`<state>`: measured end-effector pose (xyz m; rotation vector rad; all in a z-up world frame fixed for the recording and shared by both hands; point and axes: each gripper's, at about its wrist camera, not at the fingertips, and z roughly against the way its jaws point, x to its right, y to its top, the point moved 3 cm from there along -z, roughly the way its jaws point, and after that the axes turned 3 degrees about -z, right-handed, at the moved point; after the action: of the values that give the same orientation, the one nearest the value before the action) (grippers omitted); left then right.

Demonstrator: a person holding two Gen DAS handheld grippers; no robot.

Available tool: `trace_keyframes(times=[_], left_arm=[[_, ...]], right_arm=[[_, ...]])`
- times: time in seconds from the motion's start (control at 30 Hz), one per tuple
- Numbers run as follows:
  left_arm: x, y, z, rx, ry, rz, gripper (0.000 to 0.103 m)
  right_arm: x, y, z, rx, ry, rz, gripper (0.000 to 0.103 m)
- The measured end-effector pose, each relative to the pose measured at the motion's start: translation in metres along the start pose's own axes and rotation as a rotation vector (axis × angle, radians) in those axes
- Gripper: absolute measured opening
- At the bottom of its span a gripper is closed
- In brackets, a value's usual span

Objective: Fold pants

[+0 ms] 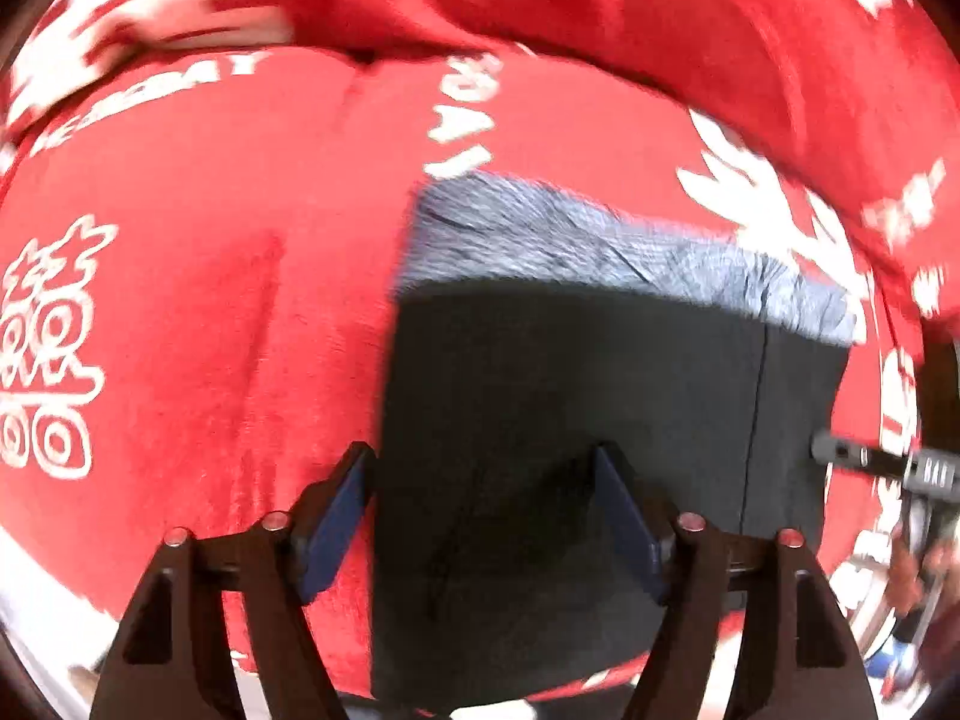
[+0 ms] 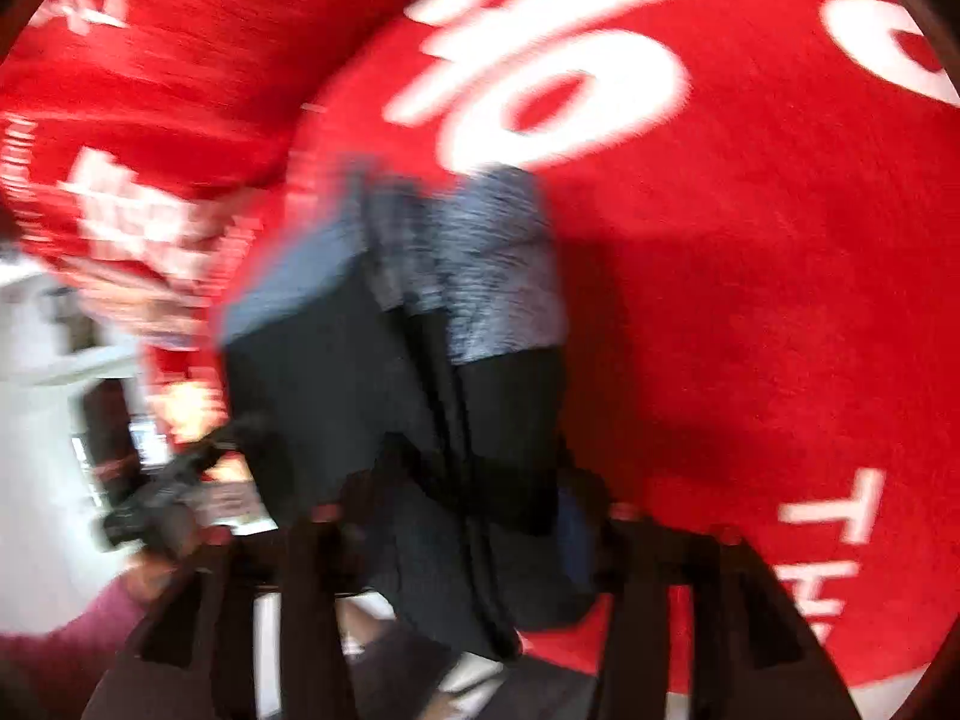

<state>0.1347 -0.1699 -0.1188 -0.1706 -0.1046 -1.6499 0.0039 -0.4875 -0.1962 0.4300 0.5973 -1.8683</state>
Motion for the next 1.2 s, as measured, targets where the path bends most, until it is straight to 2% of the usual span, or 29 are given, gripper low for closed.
trace_keyframes(times=[0.1,0.17,0.2,0.23,0.33,0.4,0.47,0.5,0.53,0.6,0.7,0.8,0.97,1.1,1.17,1.2], left_arm=[[-0.003,0.008,0.024,0.076,0.063,0.005,0.076],[0.003,0.016,0.040,0.125,0.041,-0.007,0.076],[0.006,0.020,0.045,0.138,0.024,-0.018,0.076],[0.011,0.023,0.045,0.143,0.008,-0.028,0.076],[0.033,0.030,0.037,0.153,-0.022,-0.073,0.076],[0.043,0.032,0.022,0.139,-0.015,-0.095,0.076],[0.044,0.033,0.003,0.136,0.060,-0.102,0.076],[0.043,0.033,-0.004,0.131,0.088,-0.112,0.077],[0.042,0.033,-0.008,0.133,0.105,-0.113,0.082],[0.039,0.034,-0.007,0.130,0.108,-0.101,0.086],[0.041,0.031,0.001,0.104,0.151,-0.121,0.086],[0.039,0.023,0.009,0.081,0.195,-0.126,0.086],[0.036,0.006,0.020,0.027,0.203,-0.084,0.086],[0.042,-0.006,0.026,0.018,0.230,-0.094,0.086],[0.044,-0.011,0.026,0.007,0.241,-0.091,0.087],[0.045,-0.014,0.025,-0.001,0.245,-0.087,0.098]], right_arm=[[-0.012,-0.001,0.021,0.093,-0.095,0.076,0.061],[-0.019,0.000,0.039,0.157,-0.152,0.114,0.045],[-0.023,0.002,0.047,0.178,-0.140,0.116,0.024],[-0.029,0.005,0.052,0.196,-0.119,0.113,0.016],[-0.051,0.017,0.054,0.232,-0.099,0.154,0.016],[-0.068,0.024,0.037,0.211,-0.112,0.203,0.016],[-0.077,0.028,0.017,0.187,-0.146,0.227,0.015],[-0.080,0.031,0.008,0.184,-0.177,0.235,0.011],[-0.080,0.035,0.002,0.188,-0.193,0.239,0.008],[-0.078,0.041,0.000,0.199,-0.181,0.220,0.006],[-0.073,0.044,0.005,0.202,-0.143,0.173,0.006],[-0.070,0.037,0.014,0.197,-0.151,0.162,0.011],[-0.053,0.011,0.028,0.156,-0.173,0.090,0.021],[-0.044,-0.014,0.040,0.150,-0.207,0.073,0.052],[-0.042,-0.022,0.042,0.158,-0.223,0.074,0.054],[-0.042,-0.025,0.042,0.155,-0.226,0.071,0.054]])
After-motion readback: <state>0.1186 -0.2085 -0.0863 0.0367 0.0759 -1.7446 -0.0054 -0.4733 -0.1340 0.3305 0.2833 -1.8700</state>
